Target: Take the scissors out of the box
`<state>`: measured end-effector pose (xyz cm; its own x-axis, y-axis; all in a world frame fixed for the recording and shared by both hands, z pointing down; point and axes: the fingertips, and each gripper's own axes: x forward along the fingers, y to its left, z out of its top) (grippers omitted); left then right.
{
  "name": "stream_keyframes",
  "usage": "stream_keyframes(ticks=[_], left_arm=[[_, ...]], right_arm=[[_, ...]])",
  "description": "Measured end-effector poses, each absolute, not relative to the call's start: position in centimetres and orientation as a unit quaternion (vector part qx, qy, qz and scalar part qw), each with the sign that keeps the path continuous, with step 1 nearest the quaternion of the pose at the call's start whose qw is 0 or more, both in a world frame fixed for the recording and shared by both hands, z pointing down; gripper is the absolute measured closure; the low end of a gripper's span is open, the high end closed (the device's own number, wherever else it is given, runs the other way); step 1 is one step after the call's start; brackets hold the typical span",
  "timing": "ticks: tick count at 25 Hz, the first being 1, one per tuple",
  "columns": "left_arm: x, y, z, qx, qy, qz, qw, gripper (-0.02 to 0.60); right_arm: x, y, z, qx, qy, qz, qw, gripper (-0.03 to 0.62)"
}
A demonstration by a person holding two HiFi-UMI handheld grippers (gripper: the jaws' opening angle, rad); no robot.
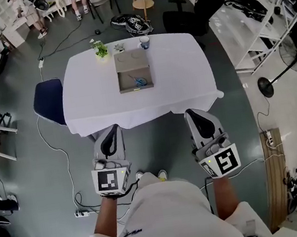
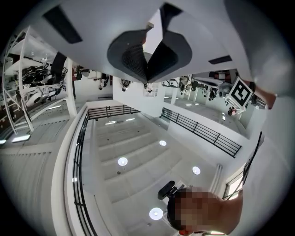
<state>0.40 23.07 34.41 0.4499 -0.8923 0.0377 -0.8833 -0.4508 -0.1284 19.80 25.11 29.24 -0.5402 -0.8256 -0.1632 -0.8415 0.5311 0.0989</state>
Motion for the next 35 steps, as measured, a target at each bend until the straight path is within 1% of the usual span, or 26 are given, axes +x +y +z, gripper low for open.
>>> stream_keyframes(ticks=[4, 9, 15, 27, 35], left_arm=[[-0.4, 23.4, 34.9, -0.850, 0.521, -0.059, 0.045, 0.581], [-1.6, 23.4, 35.0, -0.847, 0.526, -0.060, 0.046, 0.581], [-1.8, 23.6, 34.8, -0.851, 0.520, -0.057, 0.047, 0.581], [-2.9, 24.0, 35.2, -0.847, 0.526, -0.060, 0.041, 0.581], [-3.4, 24.0, 34.6, -0.844, 0.532, -0.060, 0.029, 0.581]], right_arm=[[19.7, 25.5, 29.4, -0.479, 0.873, 0.081, 0.051, 0.589], [19.9, 25.5, 29.6, -0.487, 0.869, 0.078, 0.050, 0.558], [19.6, 25.5, 29.9, -0.493, 0.865, 0.079, 0.040, 0.486], [18.6, 25.3, 30.7, -0.485, 0.871, 0.071, 0.033, 0.406], [18.2, 25.0, 31.5, -0.473, 0.879, 0.056, 0.018, 0.335]])
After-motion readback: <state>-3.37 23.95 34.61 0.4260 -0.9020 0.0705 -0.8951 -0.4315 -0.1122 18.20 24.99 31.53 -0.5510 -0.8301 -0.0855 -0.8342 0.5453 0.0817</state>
